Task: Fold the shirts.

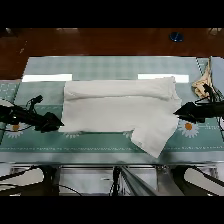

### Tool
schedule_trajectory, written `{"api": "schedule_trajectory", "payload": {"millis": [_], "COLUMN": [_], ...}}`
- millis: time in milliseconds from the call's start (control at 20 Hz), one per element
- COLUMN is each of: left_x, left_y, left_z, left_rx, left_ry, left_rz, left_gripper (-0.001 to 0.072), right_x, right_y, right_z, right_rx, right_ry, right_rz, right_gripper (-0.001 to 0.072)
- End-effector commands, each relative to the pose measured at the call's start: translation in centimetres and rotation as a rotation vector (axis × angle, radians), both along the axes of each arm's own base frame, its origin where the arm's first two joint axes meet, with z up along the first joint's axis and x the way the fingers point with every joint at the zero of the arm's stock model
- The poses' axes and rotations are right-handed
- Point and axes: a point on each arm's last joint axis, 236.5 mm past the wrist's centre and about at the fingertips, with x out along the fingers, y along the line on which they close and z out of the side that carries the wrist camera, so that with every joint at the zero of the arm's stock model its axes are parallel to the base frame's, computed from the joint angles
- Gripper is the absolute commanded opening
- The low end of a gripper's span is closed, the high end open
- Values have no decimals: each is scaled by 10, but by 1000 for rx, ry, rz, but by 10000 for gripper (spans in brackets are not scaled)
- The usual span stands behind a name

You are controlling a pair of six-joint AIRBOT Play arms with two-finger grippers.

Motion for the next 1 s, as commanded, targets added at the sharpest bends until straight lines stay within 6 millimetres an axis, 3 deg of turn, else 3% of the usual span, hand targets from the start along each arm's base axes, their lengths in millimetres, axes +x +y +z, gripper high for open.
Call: {"api": "schedule_trajectory", "payload": {"millis": [0, 100, 150, 200, 250, 300, 400, 550, 750, 950], "left_x": [15, 25, 29, 31, 31, 29, 22, 16, 16, 16], "left_y": [-7, -16, -21, -24, -26, -26, -24, -19, -13, -12], "left_z": [-15, -21, -23, -25, -25, -24, -21, -16, -14, -13], "left_rx": [81, 126, 144, 153, 153, 149, 125, 99, 93, 91], "left_ry": [-32, -53, -60, -63, -63, -57, -29, -12, -22, -29], "left_rz": [19, 25, 30, 32, 28, 26, 24, 24, 31, 21], "left_gripper": [561, 532, 413, 161, 22, 22, 21, 22, 21, 21], "right_x": [5, 5, 6, 6, 6, 5, -6, -39, -76, -72], "right_y": [5, 5, 4, 4, 4, 3, -6, -20, 5, 12], "right_z": [4, 10, 13, 17, 22, 26, 25, 2, -32, -54], "right_rx": [21, 10, 3, -5, -14, -30, -96, -129, -29, -23], "right_ry": [-35, -54, -66, -80, -95, -107, -90, 37, 141, 109], "right_rz": [-20, -19, -19, -19, -17, -13, 13, -9, -33, -107], "right_gripper": [458, 457, 458, 457, 458, 459, 535, 536, 535, 486]}}
